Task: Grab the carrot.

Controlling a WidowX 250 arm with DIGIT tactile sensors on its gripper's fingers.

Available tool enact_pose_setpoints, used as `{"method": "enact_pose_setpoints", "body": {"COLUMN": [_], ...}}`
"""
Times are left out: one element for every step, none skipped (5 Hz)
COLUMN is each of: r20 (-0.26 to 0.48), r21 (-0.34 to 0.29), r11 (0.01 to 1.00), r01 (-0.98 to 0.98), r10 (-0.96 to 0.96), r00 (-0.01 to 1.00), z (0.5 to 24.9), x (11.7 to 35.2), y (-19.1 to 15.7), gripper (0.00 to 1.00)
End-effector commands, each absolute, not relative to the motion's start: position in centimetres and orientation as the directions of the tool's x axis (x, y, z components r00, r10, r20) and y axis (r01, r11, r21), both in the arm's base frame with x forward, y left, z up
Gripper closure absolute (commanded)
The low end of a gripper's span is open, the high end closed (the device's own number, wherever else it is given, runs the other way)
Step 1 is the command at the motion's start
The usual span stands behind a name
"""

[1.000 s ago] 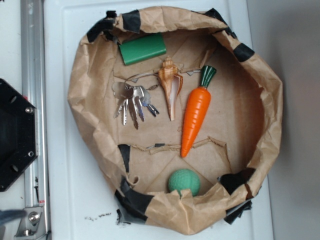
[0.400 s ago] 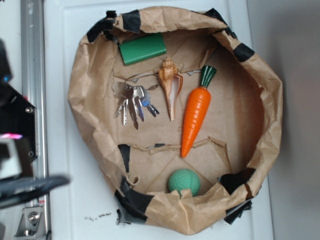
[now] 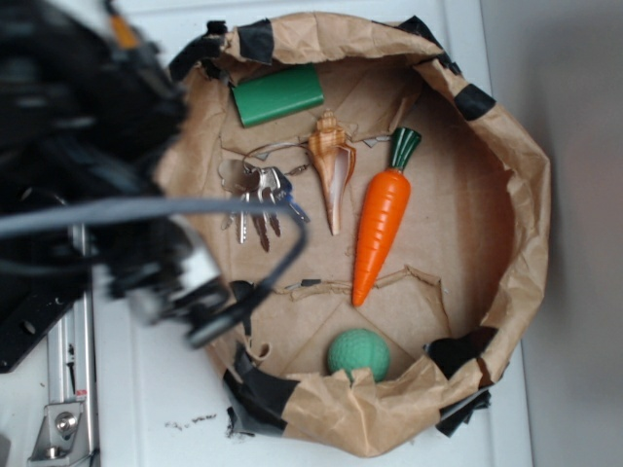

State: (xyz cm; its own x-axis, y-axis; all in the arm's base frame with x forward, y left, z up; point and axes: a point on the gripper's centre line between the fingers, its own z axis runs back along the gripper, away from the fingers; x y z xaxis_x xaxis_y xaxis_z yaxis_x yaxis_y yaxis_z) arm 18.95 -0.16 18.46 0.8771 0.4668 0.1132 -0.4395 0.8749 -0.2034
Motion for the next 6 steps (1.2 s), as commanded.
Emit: {"method": "enact_pose_setpoints", "body": {"r20": [0.089, 0.089, 0.089, 0.089, 0.089, 0.200], "r21": [-0.215, -0.215, -0.215, -0.215, -0.215, -0.208], "r11": [0.782, 0.782, 0.782, 0.782, 0.782, 0.769], "r01": [-0.585, -0.585, -0.585, -0.585, -0.585, -0.605], "r10": [0.612, 0.612, 0.612, 0.612, 0.612, 0.639], "r00": [0.786, 0.786, 0.786, 0.786, 0.786, 0.743], "z": [13.6, 13.6, 13.6, 13.6, 13.6, 10.5], "x": [24.3, 24.3, 24.3, 24.3, 24.3, 26.9], "y": [-0.8, -0.8, -0.8, -0.8, -0.8, -0.7], "gripper": [0.00, 0.00, 0.00, 0.00, 0.00, 0.00]}}
